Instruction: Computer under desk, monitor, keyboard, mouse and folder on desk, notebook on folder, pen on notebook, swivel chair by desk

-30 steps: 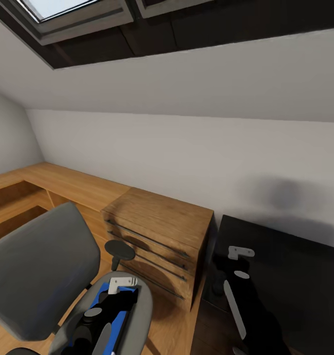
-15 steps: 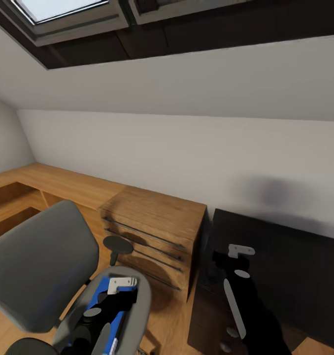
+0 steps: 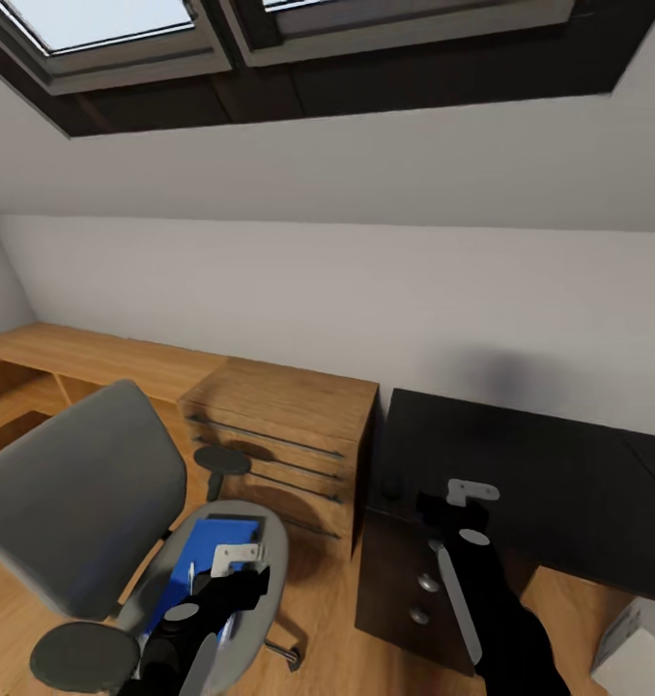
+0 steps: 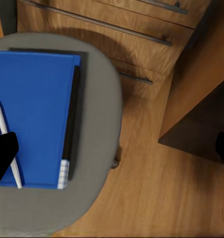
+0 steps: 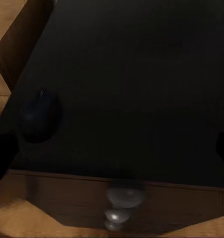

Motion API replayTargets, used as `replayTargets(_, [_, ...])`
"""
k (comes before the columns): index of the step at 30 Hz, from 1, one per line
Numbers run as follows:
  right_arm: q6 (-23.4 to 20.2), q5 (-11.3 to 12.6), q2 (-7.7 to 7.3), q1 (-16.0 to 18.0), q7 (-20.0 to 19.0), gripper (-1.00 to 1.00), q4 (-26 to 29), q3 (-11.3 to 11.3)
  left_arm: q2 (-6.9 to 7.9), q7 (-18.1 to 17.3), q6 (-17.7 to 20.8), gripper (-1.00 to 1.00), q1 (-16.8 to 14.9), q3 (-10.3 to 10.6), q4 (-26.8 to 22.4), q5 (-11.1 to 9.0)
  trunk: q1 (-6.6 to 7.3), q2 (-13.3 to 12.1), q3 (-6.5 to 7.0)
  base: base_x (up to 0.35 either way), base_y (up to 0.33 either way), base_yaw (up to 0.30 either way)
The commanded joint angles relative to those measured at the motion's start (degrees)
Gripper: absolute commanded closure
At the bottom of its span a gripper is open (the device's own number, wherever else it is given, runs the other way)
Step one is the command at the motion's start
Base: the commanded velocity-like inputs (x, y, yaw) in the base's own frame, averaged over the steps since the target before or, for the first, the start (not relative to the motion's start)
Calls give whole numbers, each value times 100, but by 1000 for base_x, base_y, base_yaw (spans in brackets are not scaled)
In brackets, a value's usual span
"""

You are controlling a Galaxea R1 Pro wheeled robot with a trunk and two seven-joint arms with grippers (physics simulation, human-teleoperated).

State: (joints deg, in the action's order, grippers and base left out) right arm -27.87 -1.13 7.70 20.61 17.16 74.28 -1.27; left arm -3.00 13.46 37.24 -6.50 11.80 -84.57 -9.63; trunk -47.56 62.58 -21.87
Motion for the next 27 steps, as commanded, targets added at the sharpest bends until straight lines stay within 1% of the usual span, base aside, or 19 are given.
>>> replayTargets(1, [-33,-10,3,4,7,-100,5,-3,-1,51,20,-100,-5,6,-7,-61,3,5,-7,-317,17,-13])
replayTargets(11, [-25,-6,4,4,8,-100,-20,-5,-8,51,20,-100,-3,7,-7,-65,3,5,-7,-331,3,-18])
replayTargets(21, [-25,-10,4,4,7,-100,-26,-5,-8,51,20,-100,-2,14,-7,-65,3,5,-18,-335,0,-188])
replayTargets(27, [-25,-7,4,4,13,-100,-21,-5,-8,51,20,-100,-2,15,-9,-65,3,5,-30,-335,0,-79])
